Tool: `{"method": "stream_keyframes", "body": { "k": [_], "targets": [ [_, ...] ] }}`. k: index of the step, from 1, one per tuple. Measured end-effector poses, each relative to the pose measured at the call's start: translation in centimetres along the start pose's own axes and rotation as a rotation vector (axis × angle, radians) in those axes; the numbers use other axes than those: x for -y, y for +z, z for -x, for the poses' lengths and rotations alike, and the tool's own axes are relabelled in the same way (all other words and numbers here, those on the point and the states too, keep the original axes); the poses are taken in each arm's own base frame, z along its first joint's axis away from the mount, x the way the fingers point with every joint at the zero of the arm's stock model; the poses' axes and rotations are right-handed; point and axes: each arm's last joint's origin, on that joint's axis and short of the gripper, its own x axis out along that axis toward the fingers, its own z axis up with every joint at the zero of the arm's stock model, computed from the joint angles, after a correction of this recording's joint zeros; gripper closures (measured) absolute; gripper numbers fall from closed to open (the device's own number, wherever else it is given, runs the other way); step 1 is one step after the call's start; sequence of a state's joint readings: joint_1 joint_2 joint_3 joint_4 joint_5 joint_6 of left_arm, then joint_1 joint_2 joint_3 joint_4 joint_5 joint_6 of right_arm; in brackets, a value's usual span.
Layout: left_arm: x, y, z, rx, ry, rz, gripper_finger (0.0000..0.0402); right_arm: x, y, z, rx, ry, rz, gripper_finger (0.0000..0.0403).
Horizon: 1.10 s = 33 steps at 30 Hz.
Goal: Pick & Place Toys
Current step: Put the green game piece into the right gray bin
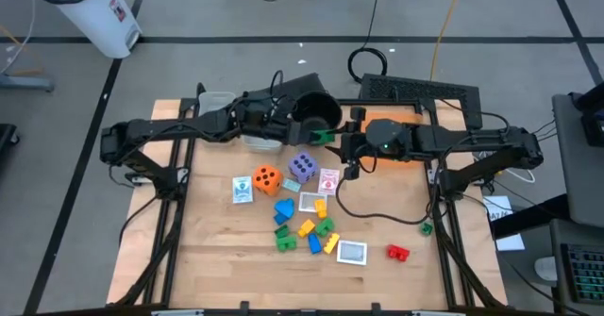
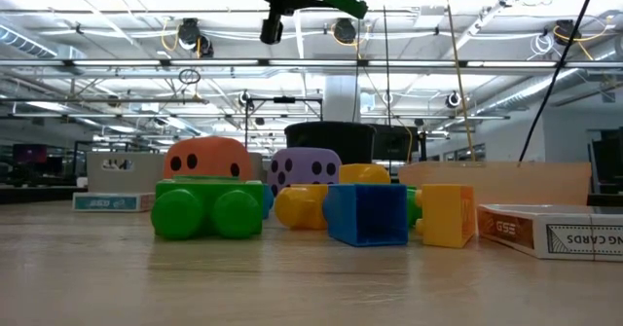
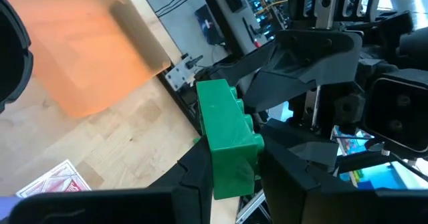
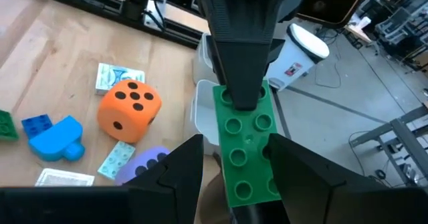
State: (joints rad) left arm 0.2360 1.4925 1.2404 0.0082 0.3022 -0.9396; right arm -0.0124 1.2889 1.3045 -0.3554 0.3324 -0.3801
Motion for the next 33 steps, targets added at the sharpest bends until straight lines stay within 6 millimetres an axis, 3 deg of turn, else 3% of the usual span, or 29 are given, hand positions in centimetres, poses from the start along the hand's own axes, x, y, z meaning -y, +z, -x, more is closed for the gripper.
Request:
{"method": "stream_keyframes", "body": {
  "k": [17,26,33],
  "targets": [
    [-3.0,3.2,2.4,-0.056,0.034,-0.014,0.0305,0.9,-0.2,1.0,-0.032,-0.098,-0.091,0.0236],
    [-4.4,4.8,7.4,-0.042,0.214,-0.037,0.0305,0.9,-0.8,1.2,-0.076,-0.083,-0.128,0.0236],
    [-7.2,5.4,10.8,-0.053,0.469,-0.015,0.0305,0.1,-2.0,0.5,-0.098,-0.074,-0.131,0.0236]
  ]
}}
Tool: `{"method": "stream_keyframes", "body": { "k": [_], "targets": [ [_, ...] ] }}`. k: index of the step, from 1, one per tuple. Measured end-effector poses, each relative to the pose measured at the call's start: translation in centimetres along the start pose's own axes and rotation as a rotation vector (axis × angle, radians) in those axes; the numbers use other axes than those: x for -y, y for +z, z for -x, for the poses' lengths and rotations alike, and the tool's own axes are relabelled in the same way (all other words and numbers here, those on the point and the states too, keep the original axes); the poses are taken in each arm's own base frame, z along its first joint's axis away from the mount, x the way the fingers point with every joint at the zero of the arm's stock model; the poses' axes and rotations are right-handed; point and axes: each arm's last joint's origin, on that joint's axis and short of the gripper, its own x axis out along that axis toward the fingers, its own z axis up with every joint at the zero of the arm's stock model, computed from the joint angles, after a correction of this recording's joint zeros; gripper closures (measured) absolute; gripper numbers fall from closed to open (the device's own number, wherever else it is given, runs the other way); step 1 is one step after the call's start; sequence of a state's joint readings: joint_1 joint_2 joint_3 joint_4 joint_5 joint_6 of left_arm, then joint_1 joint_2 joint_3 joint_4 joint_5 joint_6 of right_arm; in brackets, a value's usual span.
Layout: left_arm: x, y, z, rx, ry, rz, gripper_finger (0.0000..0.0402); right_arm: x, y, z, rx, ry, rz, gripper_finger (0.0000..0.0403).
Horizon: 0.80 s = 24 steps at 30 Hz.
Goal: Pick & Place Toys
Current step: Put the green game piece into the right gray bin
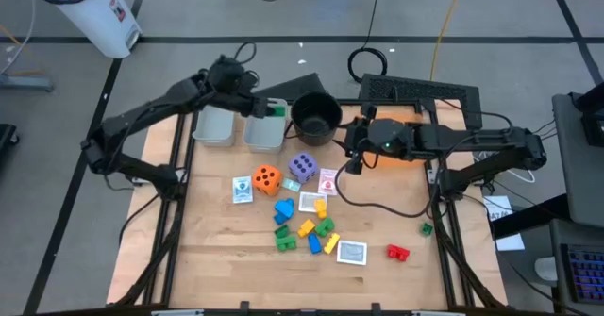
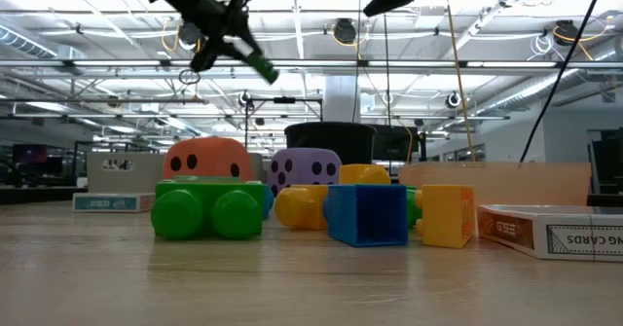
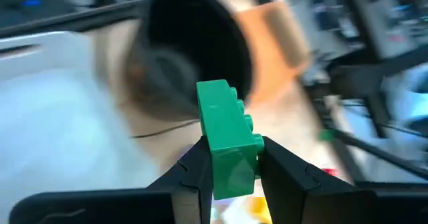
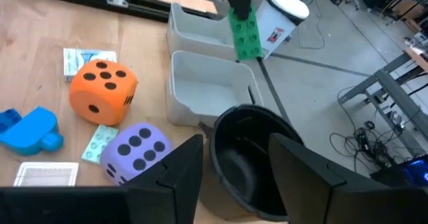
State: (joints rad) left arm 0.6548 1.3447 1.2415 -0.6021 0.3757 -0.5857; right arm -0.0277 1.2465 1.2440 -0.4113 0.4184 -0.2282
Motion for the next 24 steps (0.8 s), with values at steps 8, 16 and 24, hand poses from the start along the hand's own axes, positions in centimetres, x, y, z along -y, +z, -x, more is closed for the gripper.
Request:
{"method": "stream_keyframes", "body": {
  "k": [8,16,24],
  "targets": [
    [-2.9,1.0,0.1,-0.012,0.104,-0.06,0.0305,-1.3,-2.1,-1.8,0.047,-0.01,-0.02,0.0236],
    [-5.6,1.6,-2.0,-0.093,0.169,-0.173,0.0305,-2.3,-4.1,-3.3,0.236,-0.086,-0.128,0.0236],
    [-7.8,1.7,-4.9,-0.199,0.239,-0.279,0.0305,0.0,-4.7,-4.1,0.315,-0.188,-0.497,0.0236]
  ]
}}
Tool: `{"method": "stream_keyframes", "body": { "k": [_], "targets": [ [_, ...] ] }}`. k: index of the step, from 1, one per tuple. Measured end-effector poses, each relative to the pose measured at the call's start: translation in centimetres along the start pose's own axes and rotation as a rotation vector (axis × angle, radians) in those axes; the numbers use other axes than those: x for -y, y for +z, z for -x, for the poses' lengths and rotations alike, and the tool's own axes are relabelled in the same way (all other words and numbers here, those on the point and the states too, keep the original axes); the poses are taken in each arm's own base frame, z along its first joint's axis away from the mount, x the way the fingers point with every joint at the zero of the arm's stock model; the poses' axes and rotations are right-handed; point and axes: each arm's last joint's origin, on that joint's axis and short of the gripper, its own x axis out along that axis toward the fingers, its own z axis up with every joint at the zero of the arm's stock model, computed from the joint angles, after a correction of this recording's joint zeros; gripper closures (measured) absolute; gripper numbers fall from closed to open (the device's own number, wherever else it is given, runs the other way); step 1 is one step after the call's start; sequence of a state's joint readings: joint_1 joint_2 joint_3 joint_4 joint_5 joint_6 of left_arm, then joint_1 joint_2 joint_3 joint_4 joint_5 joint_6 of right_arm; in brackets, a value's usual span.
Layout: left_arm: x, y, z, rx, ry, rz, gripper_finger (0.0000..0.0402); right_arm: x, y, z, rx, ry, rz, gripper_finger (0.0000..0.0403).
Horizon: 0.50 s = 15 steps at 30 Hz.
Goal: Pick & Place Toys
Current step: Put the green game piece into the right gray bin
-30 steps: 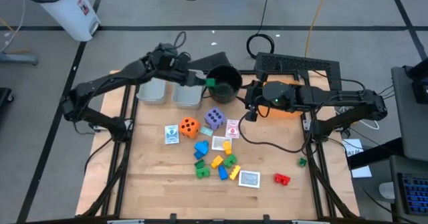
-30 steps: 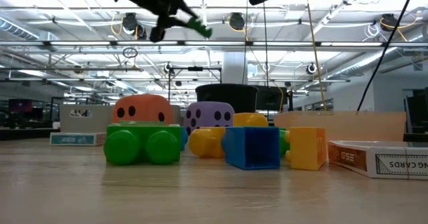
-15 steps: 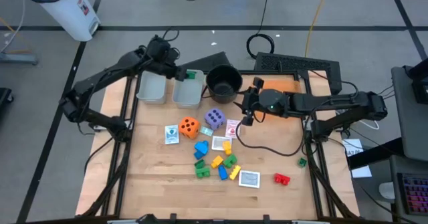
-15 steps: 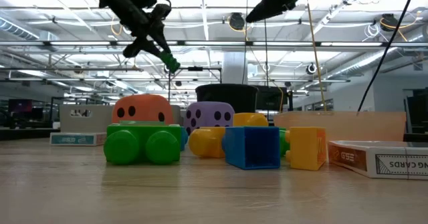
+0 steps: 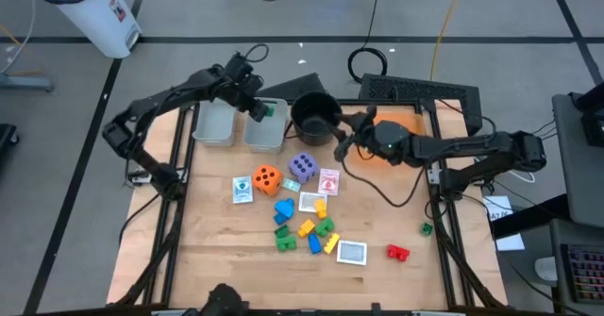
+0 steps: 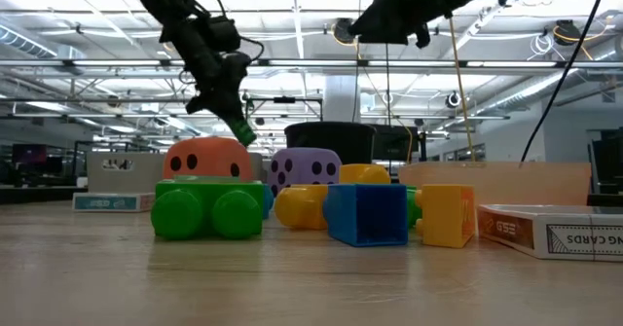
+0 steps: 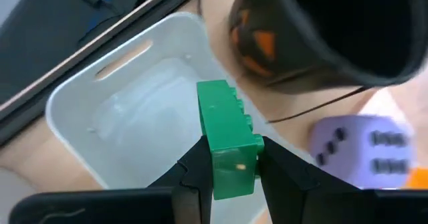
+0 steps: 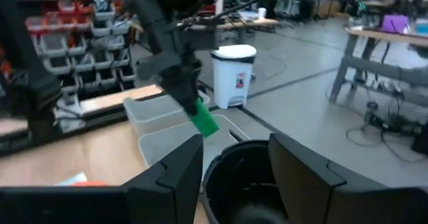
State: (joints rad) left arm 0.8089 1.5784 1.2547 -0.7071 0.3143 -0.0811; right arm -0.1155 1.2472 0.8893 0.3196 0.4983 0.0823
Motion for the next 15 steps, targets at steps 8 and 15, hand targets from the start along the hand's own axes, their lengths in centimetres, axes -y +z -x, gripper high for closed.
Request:
{"method": "stream_keyframes", "body": {
  "k": [8,15],
  "targets": [
    [0.5,3.1,-1.2,-0.101,0.103,-0.182,0.0305,1.7,2.7,-0.7,-0.096,-0.084,-0.046,0.0243],
    [1.4,5.4,-2.7,-0.133,0.117,-0.268,0.0305,3.4,4.5,-0.2,-0.288,-0.162,-0.004,0.0265]
  ]
}}
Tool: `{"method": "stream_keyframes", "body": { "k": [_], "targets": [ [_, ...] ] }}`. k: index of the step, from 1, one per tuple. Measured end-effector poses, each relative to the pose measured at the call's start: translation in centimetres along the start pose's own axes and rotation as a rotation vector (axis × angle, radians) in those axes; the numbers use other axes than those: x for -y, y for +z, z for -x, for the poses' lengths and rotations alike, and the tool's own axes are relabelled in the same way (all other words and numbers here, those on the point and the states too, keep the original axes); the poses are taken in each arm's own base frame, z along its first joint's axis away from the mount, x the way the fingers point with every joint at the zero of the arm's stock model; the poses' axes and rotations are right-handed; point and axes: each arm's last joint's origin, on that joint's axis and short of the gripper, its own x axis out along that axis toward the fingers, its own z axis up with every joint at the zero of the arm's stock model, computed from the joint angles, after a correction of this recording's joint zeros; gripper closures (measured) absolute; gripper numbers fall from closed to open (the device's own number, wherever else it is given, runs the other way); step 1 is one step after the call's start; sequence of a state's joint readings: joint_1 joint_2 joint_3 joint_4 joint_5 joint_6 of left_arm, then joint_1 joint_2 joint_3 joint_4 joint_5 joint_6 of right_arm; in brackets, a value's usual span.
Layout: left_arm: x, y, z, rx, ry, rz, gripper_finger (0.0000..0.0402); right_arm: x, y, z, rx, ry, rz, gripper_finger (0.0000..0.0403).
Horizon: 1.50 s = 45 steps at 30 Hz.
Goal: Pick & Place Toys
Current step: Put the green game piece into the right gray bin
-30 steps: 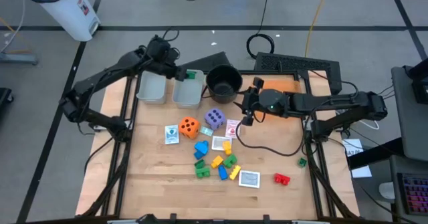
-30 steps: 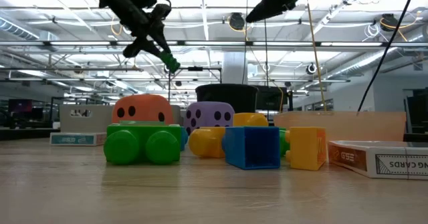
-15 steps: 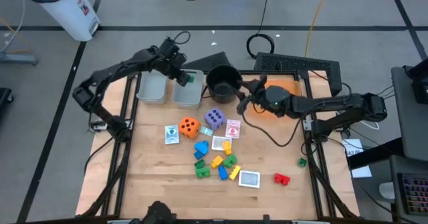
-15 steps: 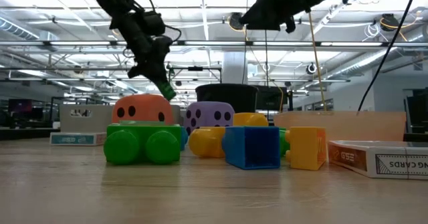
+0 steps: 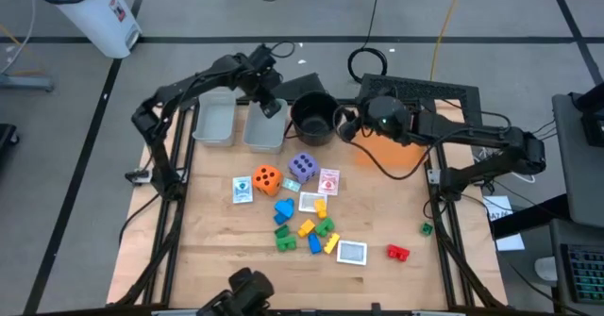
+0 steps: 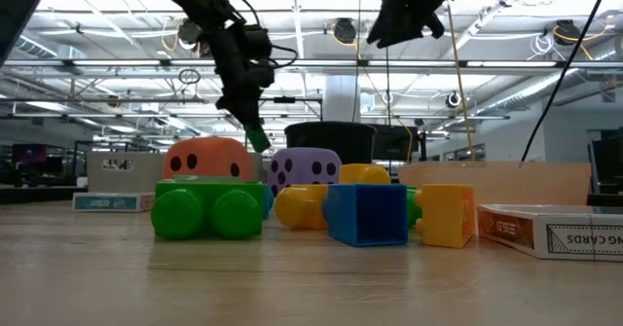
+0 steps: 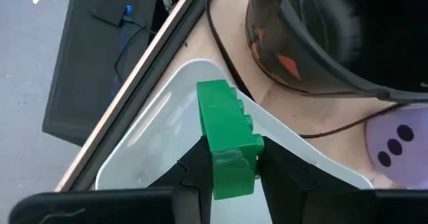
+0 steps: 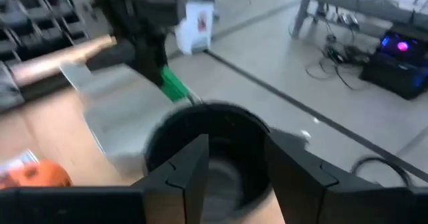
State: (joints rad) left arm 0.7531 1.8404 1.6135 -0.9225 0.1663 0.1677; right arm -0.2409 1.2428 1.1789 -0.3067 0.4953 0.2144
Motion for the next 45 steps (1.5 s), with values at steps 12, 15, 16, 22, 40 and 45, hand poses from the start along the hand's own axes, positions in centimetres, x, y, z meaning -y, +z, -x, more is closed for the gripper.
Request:
{"method": "stream_keyframes", "body": {
  "k": [12,15,16,22,40,45],
  "targets": [
    [-0.1,2.3,-1.6,-0.157,0.043,-0.189,0.0305,1.6,-2.1,-0.4,-0.16,-0.039,0.094,0.0277],
    [-0.2,2.9,-2.0,-0.187,0.03,-0.238,0.0305,2.5,-2.4,-0.7,-0.225,0.01,0.053,0.0283],
    [-0.2,3.0,-2.1,-0.203,0.024,-0.26,0.0305,2.8,-2.5,-0.8,-0.247,0.029,0.042,0.0285],
    [-0.6,3.4,-3.0,-0.276,-0.008,-0.321,0.0305,4.1,-2.6,-1.3,-0.287,0.056,-0.007,0.0297],
    [0.2,3.5,-3.8,-0.294,-0.011,-0.476,0.0305,4.6,-3.1,-1.6,-0.309,0.041,0.014,0.0314],
    [0.8,3.5,-5.2,-0.331,-0.009,-0.496,0.0304,4.6,-4.1,-1.9,-0.34,0.036,0.023,0.0314]
  ]
}}
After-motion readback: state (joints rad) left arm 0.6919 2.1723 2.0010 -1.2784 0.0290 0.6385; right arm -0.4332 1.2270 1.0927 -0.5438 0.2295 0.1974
